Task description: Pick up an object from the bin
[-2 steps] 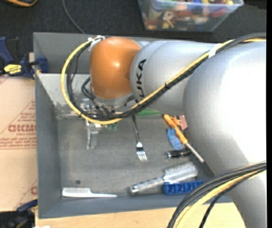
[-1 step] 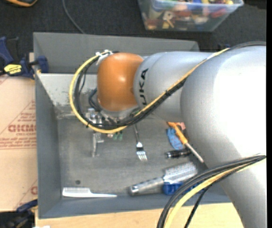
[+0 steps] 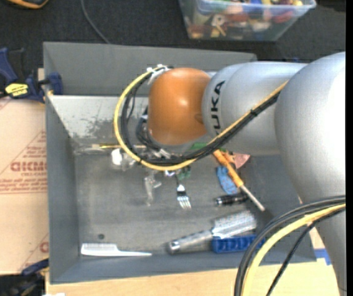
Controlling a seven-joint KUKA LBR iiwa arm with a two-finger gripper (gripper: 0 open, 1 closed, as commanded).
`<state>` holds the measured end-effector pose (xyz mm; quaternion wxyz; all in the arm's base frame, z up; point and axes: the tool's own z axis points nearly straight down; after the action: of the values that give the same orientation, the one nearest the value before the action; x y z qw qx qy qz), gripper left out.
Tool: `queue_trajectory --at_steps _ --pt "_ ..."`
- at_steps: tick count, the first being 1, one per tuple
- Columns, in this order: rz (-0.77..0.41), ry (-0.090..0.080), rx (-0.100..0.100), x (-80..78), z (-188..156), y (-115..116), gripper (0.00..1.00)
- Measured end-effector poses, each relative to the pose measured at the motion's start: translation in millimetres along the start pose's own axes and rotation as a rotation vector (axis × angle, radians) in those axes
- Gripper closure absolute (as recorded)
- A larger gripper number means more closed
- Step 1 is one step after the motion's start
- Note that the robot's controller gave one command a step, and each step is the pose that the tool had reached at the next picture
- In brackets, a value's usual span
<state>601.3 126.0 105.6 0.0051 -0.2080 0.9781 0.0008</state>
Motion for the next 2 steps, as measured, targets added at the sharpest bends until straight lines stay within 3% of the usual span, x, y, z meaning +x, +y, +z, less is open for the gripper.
queue_trajectory --at_steps 1,2 --pt "0.197 -0.009 -0.001 -5.5 -24 12 0.0" --pt "-0.022 -0.007 0.003 30.7 9 -46 0.0"
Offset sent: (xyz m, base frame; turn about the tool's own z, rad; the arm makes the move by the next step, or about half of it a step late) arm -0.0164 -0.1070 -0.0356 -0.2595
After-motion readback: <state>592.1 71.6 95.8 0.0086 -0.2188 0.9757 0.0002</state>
